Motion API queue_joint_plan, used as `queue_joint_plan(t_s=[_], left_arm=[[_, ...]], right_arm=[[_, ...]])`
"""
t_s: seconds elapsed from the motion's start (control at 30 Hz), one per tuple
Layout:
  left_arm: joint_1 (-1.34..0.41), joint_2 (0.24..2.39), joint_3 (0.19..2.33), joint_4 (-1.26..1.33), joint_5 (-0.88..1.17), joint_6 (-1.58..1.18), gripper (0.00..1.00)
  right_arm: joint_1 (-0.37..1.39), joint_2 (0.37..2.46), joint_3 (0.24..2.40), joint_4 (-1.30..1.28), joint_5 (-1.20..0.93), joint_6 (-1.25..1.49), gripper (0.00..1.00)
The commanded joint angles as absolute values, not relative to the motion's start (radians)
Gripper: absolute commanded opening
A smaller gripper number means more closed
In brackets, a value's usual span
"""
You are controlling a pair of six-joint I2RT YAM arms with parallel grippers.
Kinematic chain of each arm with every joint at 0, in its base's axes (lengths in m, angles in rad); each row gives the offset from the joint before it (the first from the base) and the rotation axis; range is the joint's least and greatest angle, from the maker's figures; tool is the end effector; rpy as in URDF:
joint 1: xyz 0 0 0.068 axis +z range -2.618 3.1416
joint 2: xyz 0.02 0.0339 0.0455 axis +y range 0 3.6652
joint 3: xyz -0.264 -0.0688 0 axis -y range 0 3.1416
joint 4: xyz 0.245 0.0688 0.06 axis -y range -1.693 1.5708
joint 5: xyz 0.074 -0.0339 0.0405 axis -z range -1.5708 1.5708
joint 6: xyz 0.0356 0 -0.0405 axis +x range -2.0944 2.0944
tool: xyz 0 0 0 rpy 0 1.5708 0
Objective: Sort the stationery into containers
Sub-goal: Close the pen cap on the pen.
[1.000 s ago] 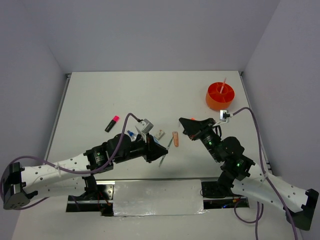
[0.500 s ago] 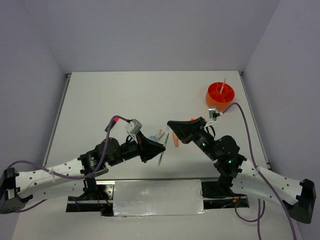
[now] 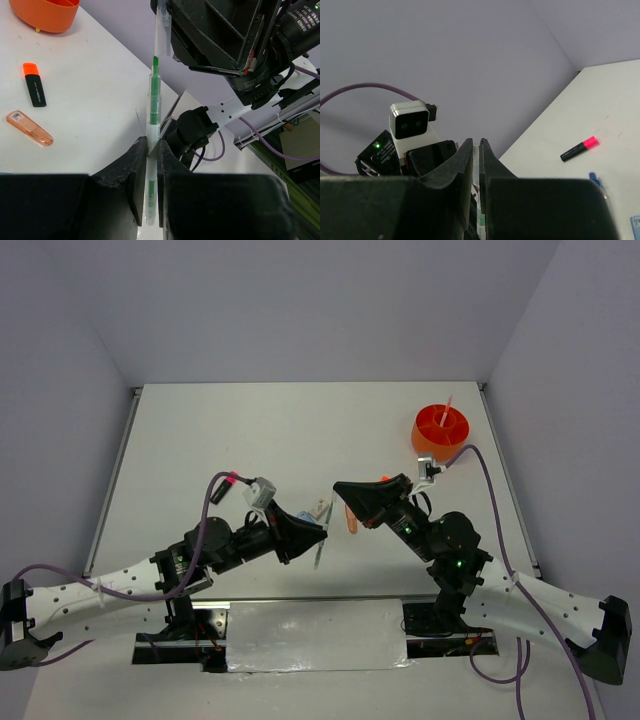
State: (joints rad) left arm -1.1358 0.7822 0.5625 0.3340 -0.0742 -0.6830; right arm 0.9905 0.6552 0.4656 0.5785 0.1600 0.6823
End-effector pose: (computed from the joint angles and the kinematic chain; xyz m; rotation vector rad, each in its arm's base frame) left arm 0.0840 -0.1746 0.3172 0.2987 1.5981 -1.4004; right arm 0.0944 0.1337 0.3285 -0.0458 1.3024 1.3620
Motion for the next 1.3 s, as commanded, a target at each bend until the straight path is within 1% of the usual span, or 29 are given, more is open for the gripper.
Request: queue_joint_plan(t_s=[0.0,0.37,0.67,1.27], left_arm=[[-1.140,0.764,0.563,0.380,-0.087,-0.663,0.00],[-1.141,0.764,0.563,0.390,-0.064,-0.664,0.00],[-1.140,0.724,0.554,0.365,-0.123,-0.655,0.00],[-1.140,0.750,0.569,0.448,-0.113,-0.626,0.00]], right_arm=[[0.999,0.643,0.514,0.614,0.167,0.655,0.00],[1.000,0.675,0.517,0.635,0.164,0.649,0.00],[0.999,0.658,0.492,0.635,0.140,0.681,0.00],[1.000,0.647,0.426,0.650,0.158,0.722,0.00]])
